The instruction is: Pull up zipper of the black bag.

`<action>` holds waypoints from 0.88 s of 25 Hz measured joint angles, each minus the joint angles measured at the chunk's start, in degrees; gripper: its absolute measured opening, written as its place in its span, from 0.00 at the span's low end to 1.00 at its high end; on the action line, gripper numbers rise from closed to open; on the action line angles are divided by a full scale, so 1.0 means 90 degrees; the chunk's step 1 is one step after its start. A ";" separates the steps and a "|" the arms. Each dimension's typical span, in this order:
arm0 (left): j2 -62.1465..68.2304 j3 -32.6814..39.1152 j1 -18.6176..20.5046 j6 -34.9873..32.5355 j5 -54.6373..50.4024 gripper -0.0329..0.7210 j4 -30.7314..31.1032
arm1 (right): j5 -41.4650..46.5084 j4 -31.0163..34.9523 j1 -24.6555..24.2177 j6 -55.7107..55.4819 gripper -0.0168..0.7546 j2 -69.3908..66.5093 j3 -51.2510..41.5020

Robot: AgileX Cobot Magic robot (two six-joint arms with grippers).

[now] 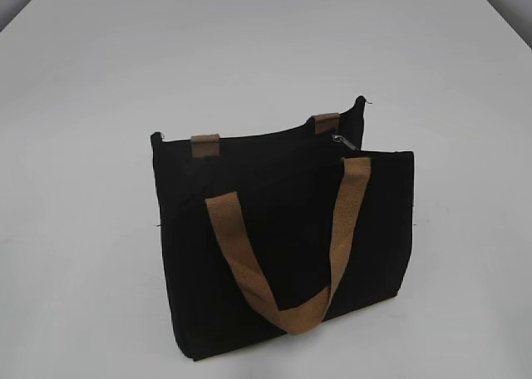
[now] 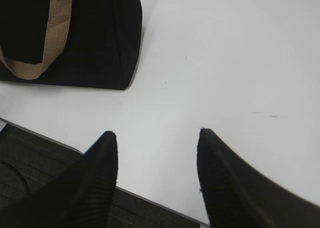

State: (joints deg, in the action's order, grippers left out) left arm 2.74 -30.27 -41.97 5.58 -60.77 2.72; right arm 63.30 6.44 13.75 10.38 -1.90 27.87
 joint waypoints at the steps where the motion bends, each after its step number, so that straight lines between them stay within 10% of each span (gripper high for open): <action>1: 0.0000 0.0000 0.0000 0.0000 0.0000 0.52 -0.0005 | -0.0014 0.0000 0.0000 0.0001 0.54 0.0000 -0.0005; 14: 0.0000 0.0000 0.0125 0.0000 0.0005 0.47 -0.0008 | -0.0035 0.0000 -0.0162 0.0013 0.54 0.0000 -0.0005; 22: -0.0039 0.0000 0.3146 0.0000 0.0005 0.40 -0.0021 | -0.0037 -0.0008 -0.1538 0.0019 0.54 0.0250 -0.0005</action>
State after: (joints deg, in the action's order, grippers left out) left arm 2.39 -30.27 -13.65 5.58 -60.73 2.54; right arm 62.97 6.37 -0.09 10.55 0.34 27.83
